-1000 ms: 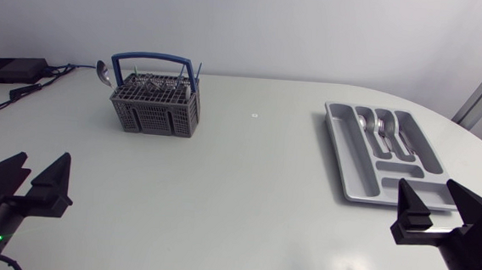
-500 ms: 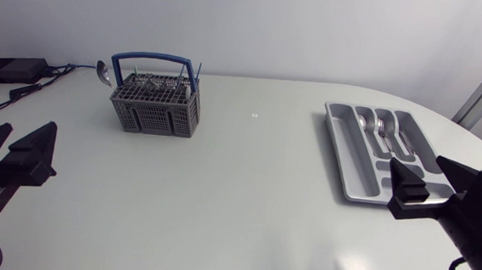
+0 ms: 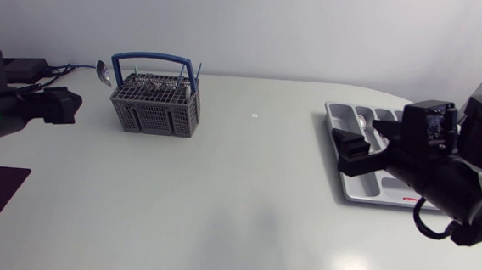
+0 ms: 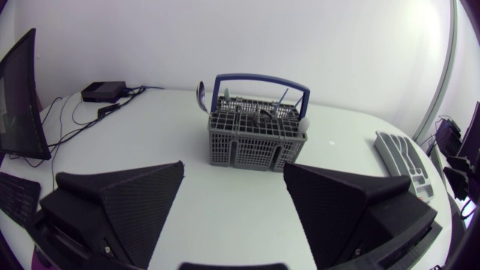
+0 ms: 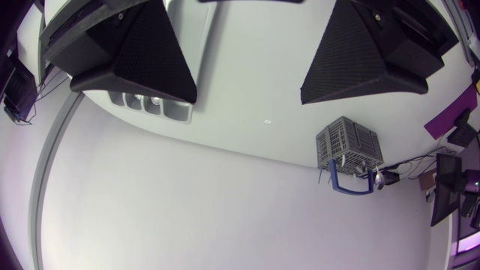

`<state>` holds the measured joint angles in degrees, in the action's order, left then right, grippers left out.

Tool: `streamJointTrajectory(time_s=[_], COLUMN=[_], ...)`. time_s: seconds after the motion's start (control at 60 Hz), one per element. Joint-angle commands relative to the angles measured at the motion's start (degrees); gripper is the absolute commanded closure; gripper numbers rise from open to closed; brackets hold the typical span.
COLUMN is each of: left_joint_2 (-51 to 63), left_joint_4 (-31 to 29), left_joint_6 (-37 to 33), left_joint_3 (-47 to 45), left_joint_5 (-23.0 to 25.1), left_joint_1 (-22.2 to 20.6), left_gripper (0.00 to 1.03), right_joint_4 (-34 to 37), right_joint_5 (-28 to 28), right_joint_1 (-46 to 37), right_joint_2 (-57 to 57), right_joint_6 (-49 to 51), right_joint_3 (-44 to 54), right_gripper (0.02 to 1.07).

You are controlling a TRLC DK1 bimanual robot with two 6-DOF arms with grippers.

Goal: Unload the cutlery basket into the drawer organizer.

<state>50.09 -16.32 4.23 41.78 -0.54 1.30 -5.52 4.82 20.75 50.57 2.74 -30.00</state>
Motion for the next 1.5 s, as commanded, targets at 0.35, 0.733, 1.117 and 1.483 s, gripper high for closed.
streamJointTrajectory(time_s=[0.35,0.733,1.117,1.483], left_joint_2=[27.79,43.25,49.76,57.93], left_joint_4=[-3.46,5.15,18.95,35.92], left_joint_6=[-9.77,-26.47,-64.08,-82.28], left_joint_3=[20.89,32.49,32.49,32.05], left_joint_5=[-0.08,-0.08,-3.42,-3.51], left_joint_1=[0.28,-1.65,-4.03,-4.9], left_gripper=[0.1,0.13,0.2,0.26], right_joint_4=[9.21,14.4,16.94,17.56], right_joint_5=[0.72,-6.14,-6.23,-6.4], right_joint_1=[6.41,5.88,6.76,6.84], right_joint_2=[14.56,16.58,16.23,16.32], right_joint_6=[-2.66,8.95,12.99,14.04], right_joint_3=[-12.36,-14.74,-14.65,-14.03], right_gripper=[0.07,0.07,0.07,0.07])
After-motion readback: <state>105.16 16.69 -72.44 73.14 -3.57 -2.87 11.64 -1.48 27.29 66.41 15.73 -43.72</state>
